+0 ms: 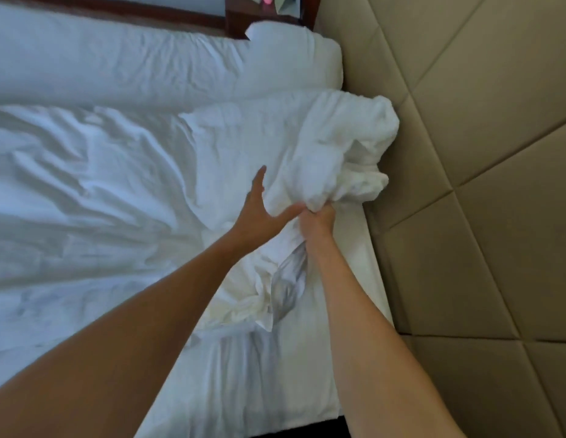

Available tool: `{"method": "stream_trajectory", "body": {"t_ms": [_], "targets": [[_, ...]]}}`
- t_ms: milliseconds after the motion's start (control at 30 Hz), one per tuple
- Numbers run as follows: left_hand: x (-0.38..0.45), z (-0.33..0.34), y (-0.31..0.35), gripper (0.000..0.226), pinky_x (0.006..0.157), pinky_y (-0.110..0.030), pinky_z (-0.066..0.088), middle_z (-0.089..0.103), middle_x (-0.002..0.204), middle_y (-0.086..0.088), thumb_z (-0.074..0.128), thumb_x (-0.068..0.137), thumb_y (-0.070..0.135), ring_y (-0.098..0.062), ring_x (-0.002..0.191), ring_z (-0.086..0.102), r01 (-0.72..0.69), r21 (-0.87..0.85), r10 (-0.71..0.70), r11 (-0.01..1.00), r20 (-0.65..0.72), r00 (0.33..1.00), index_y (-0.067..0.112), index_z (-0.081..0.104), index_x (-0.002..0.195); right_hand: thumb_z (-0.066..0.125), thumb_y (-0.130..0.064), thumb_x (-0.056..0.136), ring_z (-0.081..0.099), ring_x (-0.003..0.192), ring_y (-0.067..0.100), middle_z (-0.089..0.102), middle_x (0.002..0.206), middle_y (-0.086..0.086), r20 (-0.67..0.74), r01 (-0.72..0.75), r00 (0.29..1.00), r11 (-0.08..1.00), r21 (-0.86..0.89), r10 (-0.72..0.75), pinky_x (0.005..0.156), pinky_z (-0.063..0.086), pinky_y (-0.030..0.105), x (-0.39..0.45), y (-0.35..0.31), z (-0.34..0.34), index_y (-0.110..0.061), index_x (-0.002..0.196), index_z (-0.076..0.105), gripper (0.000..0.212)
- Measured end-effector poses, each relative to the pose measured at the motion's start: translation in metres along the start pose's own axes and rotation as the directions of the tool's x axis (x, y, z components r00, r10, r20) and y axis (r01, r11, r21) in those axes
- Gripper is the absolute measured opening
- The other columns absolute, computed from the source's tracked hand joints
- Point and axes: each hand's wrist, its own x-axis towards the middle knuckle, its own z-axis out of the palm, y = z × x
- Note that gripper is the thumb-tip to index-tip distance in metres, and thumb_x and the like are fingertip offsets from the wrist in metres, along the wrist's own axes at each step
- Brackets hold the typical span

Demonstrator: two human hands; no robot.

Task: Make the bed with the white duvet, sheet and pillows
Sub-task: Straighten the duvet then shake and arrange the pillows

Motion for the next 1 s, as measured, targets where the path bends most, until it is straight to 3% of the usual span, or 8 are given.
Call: {"method": "stream_trajectory", "body": {"t_ms": [167, 233, 400, 500, 600, 700, 933, 1000], "targets": [[-0.024, -0.114, 0.028, 0.112, 0.118, -0.039, 0.026, 0.019, 0.16, 0.001, 0.078, 0.071, 0.058, -0.015, 0.147, 0.02, -0.246, 0.072, 0.257, 0.967, -0.269, 0.928, 0.03, 0.01, 0.156, 0.051, -0.002, 0.097, 0.056, 0.119, 0.033, 0.06, 0.125, 0.021, 0.358, 0.333, 0.909, 0.887, -0.319, -0.212, 0.1, 0.046, 0.039, -0.075, -0.024, 0.111, 0.006, 0.127, 0.053, 0.031], [-0.044, -0.17, 0.016, 0.111, 0.113, -0.041, 0.031, 0.022, 0.158, -0.003, 0.077, 0.068, 0.063, -0.022, 0.145, 0.026, -0.203, 0.195, 0.265, 0.96, -0.39, 0.882, 0.035, 0.012, 0.153, 0.048, 0.0, 0.097, 0.051, 0.125, 0.037, 0.054, 0.133, 0.025, 0.485, 0.427, 0.849, 0.813, -0.396, -0.21, 0.105, 0.042, 0.043, -0.12, -0.02, 0.166, 0.008, 0.131, 0.049, 0.035], [-0.115, -0.308, -0.068, 0.081, 0.095, -0.048, 0.047, 0.049, 0.129, -0.011, 0.072, 0.07, 0.063, -0.038, 0.119, 0.051, 0.257, 0.244, -0.077, 0.935, -0.567, 0.82, 0.028, 0.037, 0.135, 0.045, 0.007, 0.082, 0.065, 0.102, 0.034, 0.069, 0.105, 0.016, 0.725, 0.612, 0.687, 0.579, -0.539, -0.052, 0.074, 0.045, 0.033, -0.229, 0.017, 0.27, -0.006, 0.108, 0.066, 0.036], [-0.161, -0.37, -0.122, 0.072, 0.087, -0.041, 0.045, 0.059, 0.122, -0.014, 0.073, 0.074, 0.054, -0.038, 0.114, 0.057, 0.449, 0.113, -0.308, 0.886, -0.581, 0.753, 0.016, 0.043, 0.128, 0.047, 0.008, 0.08, 0.062, 0.109, 0.03, 0.067, 0.116, 0.012, 0.829, 0.729, 0.554, 0.439, -0.525, 0.071, 0.083, 0.049, 0.034, -0.279, 0.04, 0.305, -0.011, 0.119, 0.063, 0.046], [-0.194, -0.407, -0.171, 0.064, 0.089, -0.04, 0.043, 0.058, 0.127, -0.016, 0.067, 0.08, 0.053, -0.038, 0.118, 0.055, 0.602, -0.004, -0.505, 0.799, -0.547, 0.667, 0.011, 0.049, 0.126, 0.05, -0.001, 0.087, 0.063, 0.106, 0.031, 0.067, 0.114, 0.012, 0.865, 0.821, 0.455, 0.277, -0.499, 0.212, 0.078, 0.049, 0.035, -0.316, 0.057, 0.333, -0.011, 0.114, 0.065, 0.033], [-0.213, -0.426, -0.198, 0.053, 0.09, -0.041, 0.041, 0.057, 0.126, -0.019, 0.055, 0.09, 0.049, -0.039, 0.117, 0.053, 0.619, -0.009, -0.529, 0.785, -0.53, 0.663, 0.008, 0.049, 0.123, 0.049, -0.009, 0.089, 0.066, 0.1, 0.027, 0.071, 0.107, 0.006, 0.861, 0.842, 0.461, 0.2, -0.501, 0.214, 0.071, 0.047, 0.033, -0.342, 0.068, 0.347, -0.015, 0.105, 0.07, 0.027], [-0.224, -0.451, -0.173, 0.047, 0.086, -0.042, 0.046, 0.055, 0.119, -0.02, 0.06, 0.088, 0.025, -0.039, 0.108, 0.055, 0.46, -0.084, -0.442, 0.884, -0.474, 0.762, 0.007, 0.037, 0.125, 0.052, -0.012, 0.09, 0.066, 0.103, 0.028, 0.071, 0.108, 0.006, 0.811, 0.785, 0.584, 0.221, -0.578, 0.047, 0.076, 0.047, 0.032, -0.379, 0.058, 0.354, -0.02, 0.108, 0.07, 0.027], [-0.227, -0.458, -0.167, 0.042, 0.086, -0.042, 0.045, 0.058, 0.114, -0.019, 0.059, 0.085, 0.023, -0.039, 0.106, 0.057, 0.426, -0.122, -0.415, 0.896, -0.571, 0.708, 0.008, 0.042, 0.121, 0.054, -0.009, 0.085, 0.066, 0.101, 0.029, 0.072, 0.103, 0.006, 0.801, 0.775, 0.599, 0.254, -0.578, -0.005, 0.078, 0.049, 0.033, -0.392, 0.063, 0.366, -0.021, 0.105, 0.071, 0.029]]}}
